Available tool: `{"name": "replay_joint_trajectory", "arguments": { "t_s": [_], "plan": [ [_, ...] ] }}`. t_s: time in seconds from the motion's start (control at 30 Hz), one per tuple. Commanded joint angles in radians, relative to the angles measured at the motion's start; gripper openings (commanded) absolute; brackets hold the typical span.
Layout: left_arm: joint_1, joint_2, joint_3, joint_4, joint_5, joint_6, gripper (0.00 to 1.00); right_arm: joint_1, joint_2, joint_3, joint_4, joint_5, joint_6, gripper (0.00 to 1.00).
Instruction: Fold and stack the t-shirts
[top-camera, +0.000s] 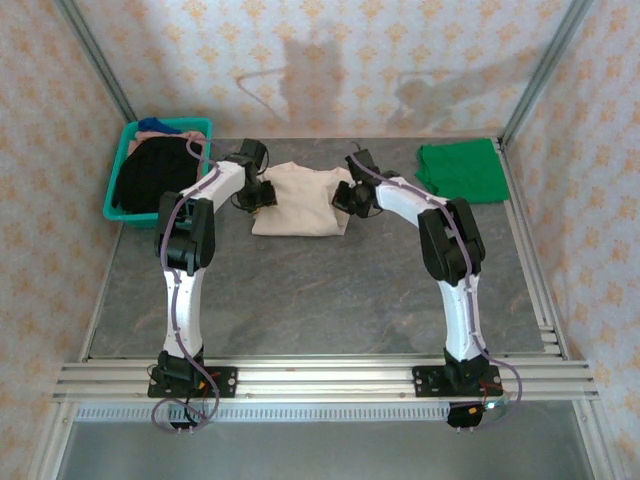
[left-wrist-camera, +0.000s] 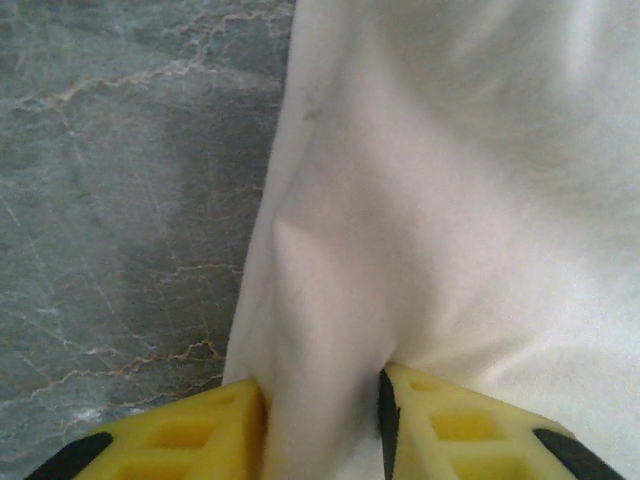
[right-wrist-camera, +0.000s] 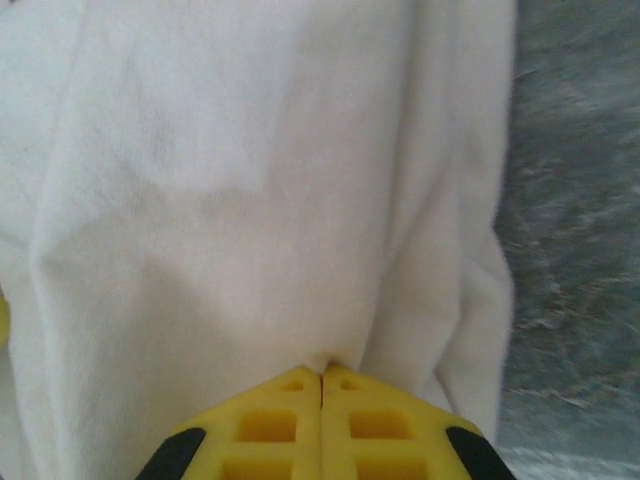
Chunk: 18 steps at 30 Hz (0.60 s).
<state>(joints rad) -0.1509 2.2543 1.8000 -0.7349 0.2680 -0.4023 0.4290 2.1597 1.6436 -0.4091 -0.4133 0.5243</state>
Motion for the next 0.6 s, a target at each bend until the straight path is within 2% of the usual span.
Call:
{"name": "replay_joint_trajectory", "arguments": {
  "t_s": [0.0, 0.17, 0.43, 0.57],
  "plan": [
    [0.002, 0.031, 0.016, -0.047, -0.065, 0.032, 0.30, -0.049, -0.109, 0.004, -0.090, 0.052, -0.030, 0.00],
    [0.002, 0.042, 0.017, -0.047, -0.068, 0.052, 0.28, -0.085, -0.087, 0.009, -0.142, 0.022, -0.075, 0.00],
    [-0.013, 0.020, 0.019, -0.057, -0.104, 0.115, 0.25, -0.097, 0.019, 0.089, -0.103, -0.078, -0.114, 0.00],
    [-0.038, -0.015, 0.017, -0.074, -0.159, 0.156, 0.28, -0.120, 0.027, 0.132, -0.135, -0.031, -0.143, 0.00]
  ]
}}
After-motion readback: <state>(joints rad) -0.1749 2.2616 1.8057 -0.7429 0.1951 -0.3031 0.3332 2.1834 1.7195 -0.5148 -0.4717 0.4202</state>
